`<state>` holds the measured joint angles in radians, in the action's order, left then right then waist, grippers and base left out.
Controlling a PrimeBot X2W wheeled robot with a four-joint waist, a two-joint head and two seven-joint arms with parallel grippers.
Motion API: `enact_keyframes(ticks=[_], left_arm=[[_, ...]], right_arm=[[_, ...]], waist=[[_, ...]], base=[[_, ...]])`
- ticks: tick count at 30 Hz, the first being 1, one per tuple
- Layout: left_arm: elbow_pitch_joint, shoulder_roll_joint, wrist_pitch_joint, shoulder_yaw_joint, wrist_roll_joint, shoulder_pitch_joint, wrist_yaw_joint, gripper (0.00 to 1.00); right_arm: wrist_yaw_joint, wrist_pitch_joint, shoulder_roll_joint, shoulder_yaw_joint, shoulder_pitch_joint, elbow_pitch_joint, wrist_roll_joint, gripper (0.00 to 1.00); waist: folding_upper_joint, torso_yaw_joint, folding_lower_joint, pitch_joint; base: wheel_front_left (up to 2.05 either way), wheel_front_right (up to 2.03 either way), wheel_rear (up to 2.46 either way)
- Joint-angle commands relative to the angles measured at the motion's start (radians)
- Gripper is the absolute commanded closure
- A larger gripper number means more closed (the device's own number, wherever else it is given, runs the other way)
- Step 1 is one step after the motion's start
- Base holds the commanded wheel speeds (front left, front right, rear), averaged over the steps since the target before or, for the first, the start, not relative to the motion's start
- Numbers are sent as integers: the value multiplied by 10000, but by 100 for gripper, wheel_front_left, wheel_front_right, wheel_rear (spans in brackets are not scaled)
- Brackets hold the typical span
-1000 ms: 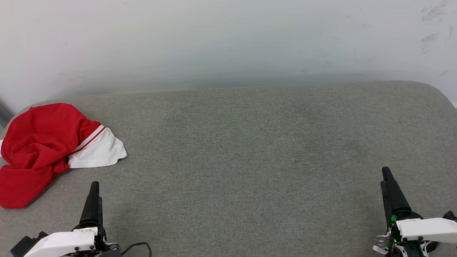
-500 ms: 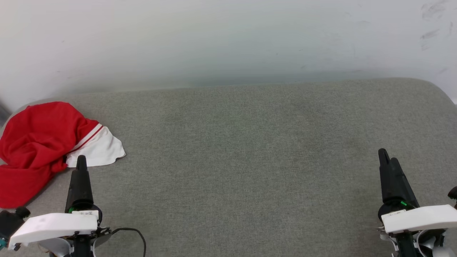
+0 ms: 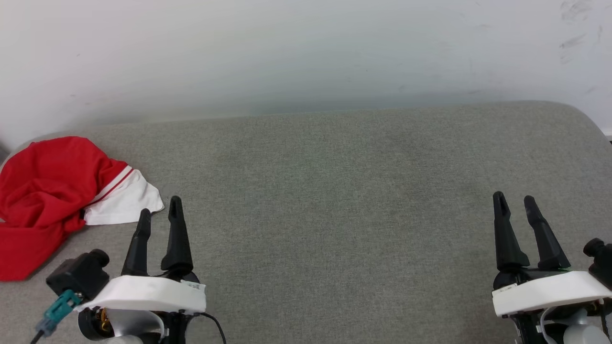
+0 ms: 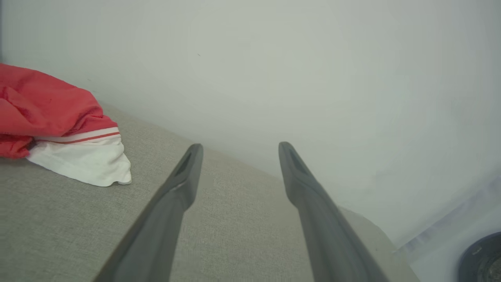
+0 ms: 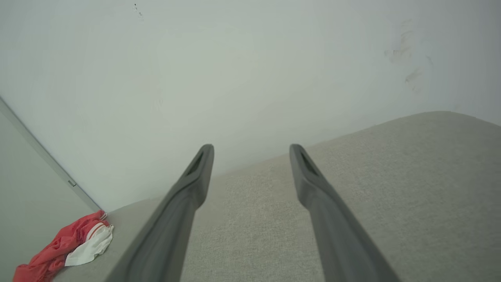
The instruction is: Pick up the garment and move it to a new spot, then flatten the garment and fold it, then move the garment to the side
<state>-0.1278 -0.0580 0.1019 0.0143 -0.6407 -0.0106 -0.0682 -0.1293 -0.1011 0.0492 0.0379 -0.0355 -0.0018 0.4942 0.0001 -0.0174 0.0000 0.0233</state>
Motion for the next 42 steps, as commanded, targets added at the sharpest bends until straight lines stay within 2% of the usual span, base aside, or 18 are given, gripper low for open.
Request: enact_keyframes(ticks=[1,7,14,19,26,29,32,39,40,42], left_arm=[[-225,-305,130,377,563,-49,-322,0],[-110,-1171,302,1798,1596,-107,-1746,0],[96,-1984,485,3407,2210,-350,-3319,0],[202,-2383,625,4236,2500,-539,-3969,0],[282,-2656,794,4925,2897,-710,-4570,0],[237,-2643,859,4954,2888,-645,-4634,0],[235,-2473,922,4722,2670,-416,-4391,0],[8,-1758,1077,3350,2613,195,-2565,0],[8,-1758,1077,3350,2613,195,-2565,0],[105,-1550,1122,2949,2843,362,-2089,0]], right_arm=[[-17,-121,20,-28,22,-139,-575,0],[-18,-297,20,-33,69,-93,-1431,0],[-19,-490,19,-50,115,68,-2372,0],[-19,-616,20,-49,149,114,-3026,0],[-18,-788,19,-70,210,68,-3618,0],[-13,-861,17,-156,227,67,-3860,0],[-13,-930,18,-173,254,85,-3740,0],[-13,-1081,16,-238,348,163,-3486,0],[-13,-1081,16,-238,348,163,-3486,0],[-14,-1121,16,-310,371,229,-3640,0]], waist=[[-1,-18,0,8],[-1,-77,0,2],[-1,-125,0,-41],[-1,-156,0,-44],[-1,-199,0,-26],[-1,-204,0,-8],[-1,-206,0,1],[-1,-209,0,24],[-1,-209,0,24],[-1,-218,0,27]], base=[[0,0,0],[0,0,0],[0,0,0],[0,0,0],[0,0,0],[0,0,0],[0,0,0],[0,0,0],[0,0,0],[0,0,0]])
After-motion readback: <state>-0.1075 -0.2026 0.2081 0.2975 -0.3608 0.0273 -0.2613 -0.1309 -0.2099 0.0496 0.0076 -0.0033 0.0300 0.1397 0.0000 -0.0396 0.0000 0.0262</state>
